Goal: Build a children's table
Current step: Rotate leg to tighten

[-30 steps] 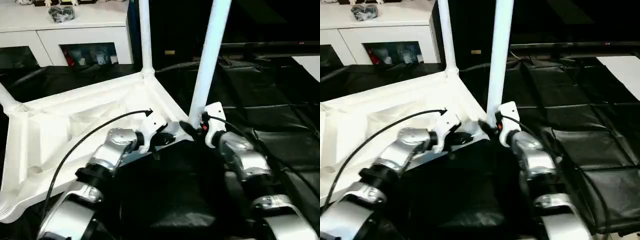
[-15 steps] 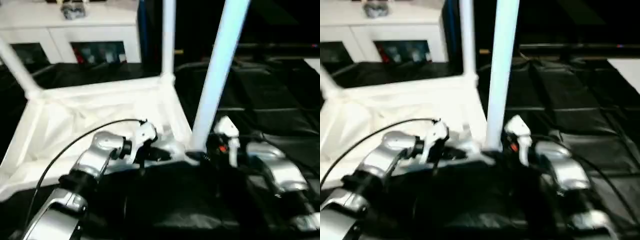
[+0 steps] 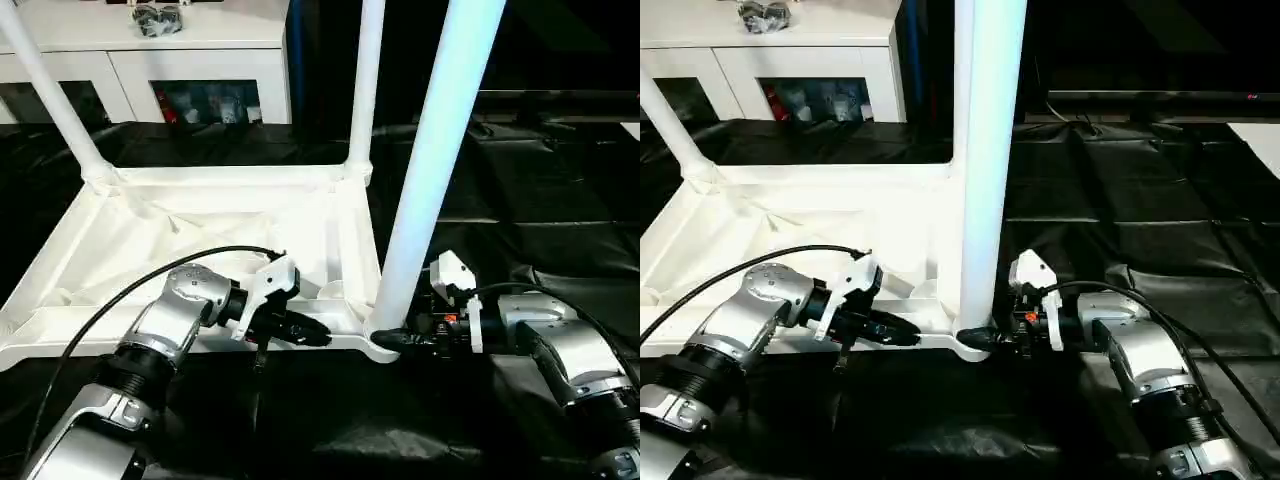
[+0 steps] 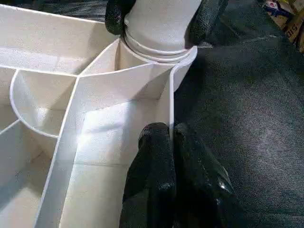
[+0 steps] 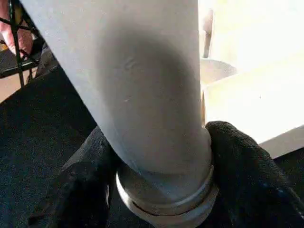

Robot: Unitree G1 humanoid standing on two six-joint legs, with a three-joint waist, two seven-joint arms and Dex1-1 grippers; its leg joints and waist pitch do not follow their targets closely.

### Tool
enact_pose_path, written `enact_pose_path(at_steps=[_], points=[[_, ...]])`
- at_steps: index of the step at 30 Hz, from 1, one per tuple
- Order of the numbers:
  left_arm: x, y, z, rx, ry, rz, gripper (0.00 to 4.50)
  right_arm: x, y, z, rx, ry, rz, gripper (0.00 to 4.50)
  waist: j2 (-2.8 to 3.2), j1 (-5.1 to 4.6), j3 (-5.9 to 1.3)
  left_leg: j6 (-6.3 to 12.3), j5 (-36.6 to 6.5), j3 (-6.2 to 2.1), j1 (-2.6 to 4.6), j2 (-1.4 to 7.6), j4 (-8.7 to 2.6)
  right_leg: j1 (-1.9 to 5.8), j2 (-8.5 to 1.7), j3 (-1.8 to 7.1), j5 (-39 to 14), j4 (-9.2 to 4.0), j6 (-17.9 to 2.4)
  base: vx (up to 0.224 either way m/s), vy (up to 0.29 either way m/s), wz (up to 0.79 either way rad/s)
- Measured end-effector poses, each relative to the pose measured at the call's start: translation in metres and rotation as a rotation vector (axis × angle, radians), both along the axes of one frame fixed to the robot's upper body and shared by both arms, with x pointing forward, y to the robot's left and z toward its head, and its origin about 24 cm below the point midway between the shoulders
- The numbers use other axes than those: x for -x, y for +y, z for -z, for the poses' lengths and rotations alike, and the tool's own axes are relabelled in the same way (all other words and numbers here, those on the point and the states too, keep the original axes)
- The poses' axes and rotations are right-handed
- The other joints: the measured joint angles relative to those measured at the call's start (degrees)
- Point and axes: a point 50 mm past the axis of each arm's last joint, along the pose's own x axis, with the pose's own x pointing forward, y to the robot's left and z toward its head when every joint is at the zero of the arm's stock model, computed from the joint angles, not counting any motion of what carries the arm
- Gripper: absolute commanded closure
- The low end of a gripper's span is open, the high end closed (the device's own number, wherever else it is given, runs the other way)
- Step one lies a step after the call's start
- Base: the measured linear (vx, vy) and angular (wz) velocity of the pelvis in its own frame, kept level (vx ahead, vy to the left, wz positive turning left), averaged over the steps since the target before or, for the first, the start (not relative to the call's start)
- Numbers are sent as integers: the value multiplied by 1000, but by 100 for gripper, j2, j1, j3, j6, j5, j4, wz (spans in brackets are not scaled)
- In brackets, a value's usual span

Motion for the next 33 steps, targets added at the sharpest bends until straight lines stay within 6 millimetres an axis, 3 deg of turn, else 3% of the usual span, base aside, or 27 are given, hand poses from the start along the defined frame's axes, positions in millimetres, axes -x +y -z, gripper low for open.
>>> enact_pose_path(at_steps=[4,8,11,16,21,25,26,33], points=[[0,-1,1,3,-3,-12,450,0,2,2,-14,2,15,192,0,3,0,0,0,0,0,0,0,0,0,0,0,0,0,0,0,0],[-5,-2,3,-2,-27,-102,450,-7,5,8,-24,-28,139,192,-2,-50,-1,-2,0,0,8,0,0,1,0,1,1,6,-1,0,0,0],[-18,-6,4,-15,-78,-241,450,-27,14,13,-32,-70,350,193,-5,-216,-4,-5,1,-3,22,-4,1,5,0,4,3,8,-3,0,0,0],[-29,-23,5,-20,-127,-396,450,-48,27,16,-31,-103,590,193,-3,-339,-9,-5,1,-4,31,-7,1,17,0,9,5,4,-6,0,0,0],[-37,-38,6,-22,-168,-535,450,-66,43,16,13,-149,798,193,7,-364,-17,-5,1,-4,31,-8,1,16,0,10,6,5,-8,0,0,0],[-38,-44,5,-21,-182,-560,450,-70,47,16,34,-205,843,193,6,-354,-18,-3,1,-4,28,-8,-1,16,0,8,4,-2,-4,0,0,0],[-38,-44,5,-22,-183,-560,450,-70,47,16,30,-212,842,138,5,-354,-17,-3,0,-4,28,-8,-2,16,0,9,4,-3,-4,0,0,0],[-31,-48,1,-17,-191,-451,450,-68,35,17,20,-242,785,79,6,-253,-12,-1,1,-3,9,-7,-4,1,-1,5,2,-4,-2,0,0,0]])
